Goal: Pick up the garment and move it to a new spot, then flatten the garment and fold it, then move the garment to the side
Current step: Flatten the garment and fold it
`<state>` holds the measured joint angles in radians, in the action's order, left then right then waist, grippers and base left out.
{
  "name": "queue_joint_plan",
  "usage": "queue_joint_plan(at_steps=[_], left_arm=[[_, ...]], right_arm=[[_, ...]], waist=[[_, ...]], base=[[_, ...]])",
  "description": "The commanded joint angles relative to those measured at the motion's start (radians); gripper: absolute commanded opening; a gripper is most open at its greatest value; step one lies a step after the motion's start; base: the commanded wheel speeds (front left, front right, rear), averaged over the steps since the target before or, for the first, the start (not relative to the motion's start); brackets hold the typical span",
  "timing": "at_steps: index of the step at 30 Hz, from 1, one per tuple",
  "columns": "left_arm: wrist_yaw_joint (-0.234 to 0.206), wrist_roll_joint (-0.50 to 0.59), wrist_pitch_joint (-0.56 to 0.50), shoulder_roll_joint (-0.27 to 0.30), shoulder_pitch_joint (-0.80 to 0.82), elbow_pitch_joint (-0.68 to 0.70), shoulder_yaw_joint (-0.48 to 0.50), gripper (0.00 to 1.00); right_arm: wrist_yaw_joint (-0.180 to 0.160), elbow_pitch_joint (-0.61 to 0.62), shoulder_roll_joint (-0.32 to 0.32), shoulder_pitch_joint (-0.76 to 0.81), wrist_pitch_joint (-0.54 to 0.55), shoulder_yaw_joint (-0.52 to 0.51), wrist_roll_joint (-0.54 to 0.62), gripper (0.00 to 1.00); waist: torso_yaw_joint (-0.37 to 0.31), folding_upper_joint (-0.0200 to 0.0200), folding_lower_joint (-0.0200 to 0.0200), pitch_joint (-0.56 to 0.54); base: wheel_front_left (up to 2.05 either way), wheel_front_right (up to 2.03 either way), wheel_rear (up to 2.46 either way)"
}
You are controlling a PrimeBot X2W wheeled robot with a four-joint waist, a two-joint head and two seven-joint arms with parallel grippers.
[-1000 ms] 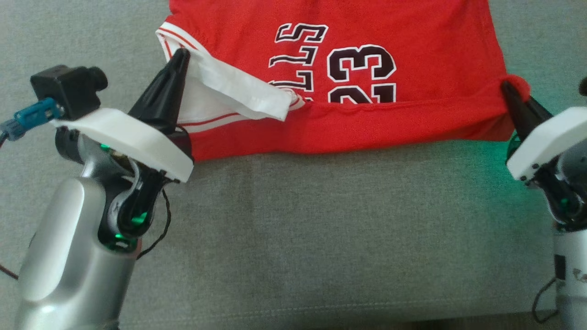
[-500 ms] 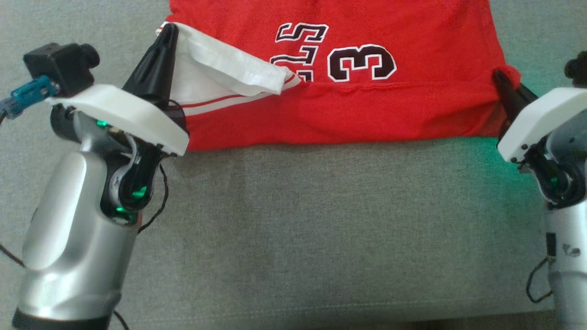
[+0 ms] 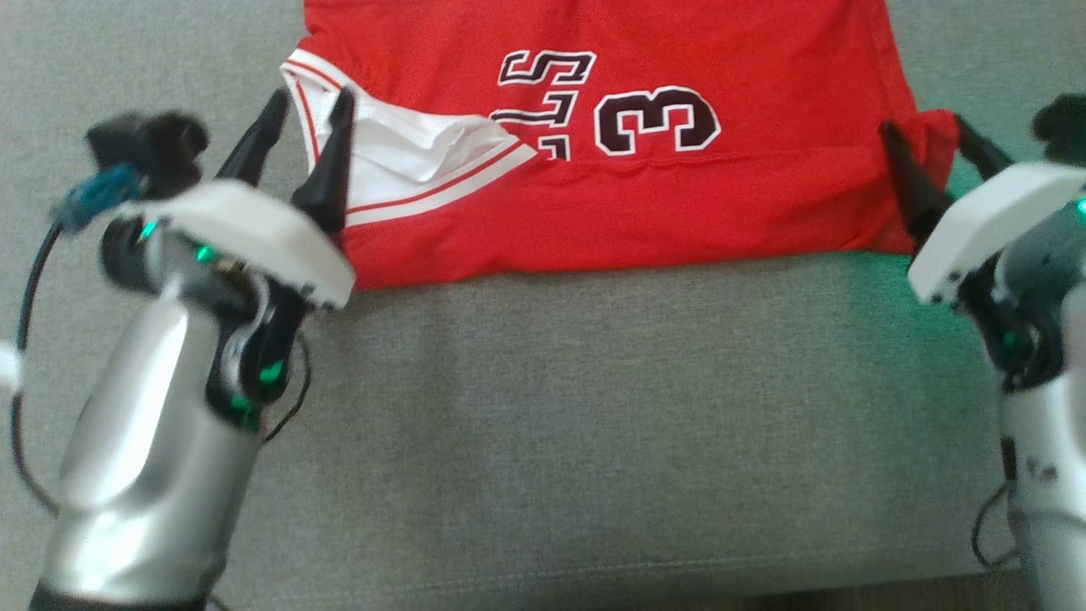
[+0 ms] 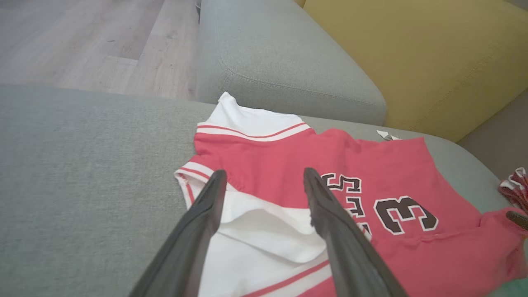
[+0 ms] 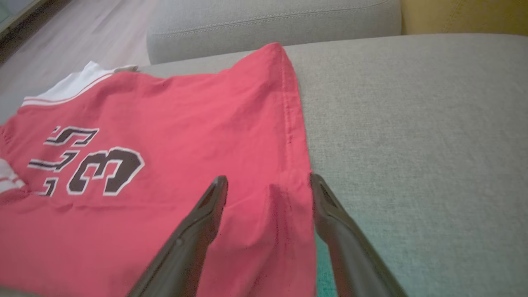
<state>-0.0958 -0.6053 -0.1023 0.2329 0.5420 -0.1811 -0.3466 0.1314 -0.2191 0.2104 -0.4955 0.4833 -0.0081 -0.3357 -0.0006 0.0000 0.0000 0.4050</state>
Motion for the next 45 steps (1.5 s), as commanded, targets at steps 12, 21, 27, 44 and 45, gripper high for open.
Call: queue_joint_plan(at_steps=[12, 21, 27, 44, 45], left_arm=[[-0.101, -0.001, -0.029, 0.090, -0.297, 0.251, 0.045, 1.00], [-0.084, -0.014, -0.044, 0.087, -0.253, 0.212, 0.034, 1.00], [-0.061, -0.014, -0.066, 0.083, -0.215, 0.148, 0.008, 1.00], [-0.057, -0.009, -0.119, 0.111, -0.186, 0.058, -0.019, 1.00], [-0.058, -0.004, -0.124, 0.118, -0.185, 0.053, -0.022, 1.00]], right_arm=[[-0.001, 0.208, 0.062, 0.216, 0.112, 0.047, 0.048, 1.00], [-0.001, 0.211, 0.029, 0.172, 0.162, -0.005, 0.075, 1.00], [-0.001, 0.181, 0.031, 0.160, 0.186, 0.003, 0.083, 1.00], [-0.001, 0.088, 0.053, 0.127, 0.229, 0.035, 0.065, 1.00], [-0.001, 0.086, 0.054, 0.126, 0.231, 0.039, 0.061, 1.00]], waist=[[-0.009, 0.0000, 0.0000, -0.004], [0.006, 0.0000, 0.0000, 0.008], [0.005, 0.0000, 0.0000, 0.009], [0.008, 0.0000, 0.0000, 0.019], [0.008, 0.0000, 0.0000, 0.018]], base=[[0.00, 0.00, 0.00], [0.00, 0.00, 0.00], [0.00, 0.00, 0.00], [0.00, 0.00, 0.00], [0.00, 0.00, 0.00]])
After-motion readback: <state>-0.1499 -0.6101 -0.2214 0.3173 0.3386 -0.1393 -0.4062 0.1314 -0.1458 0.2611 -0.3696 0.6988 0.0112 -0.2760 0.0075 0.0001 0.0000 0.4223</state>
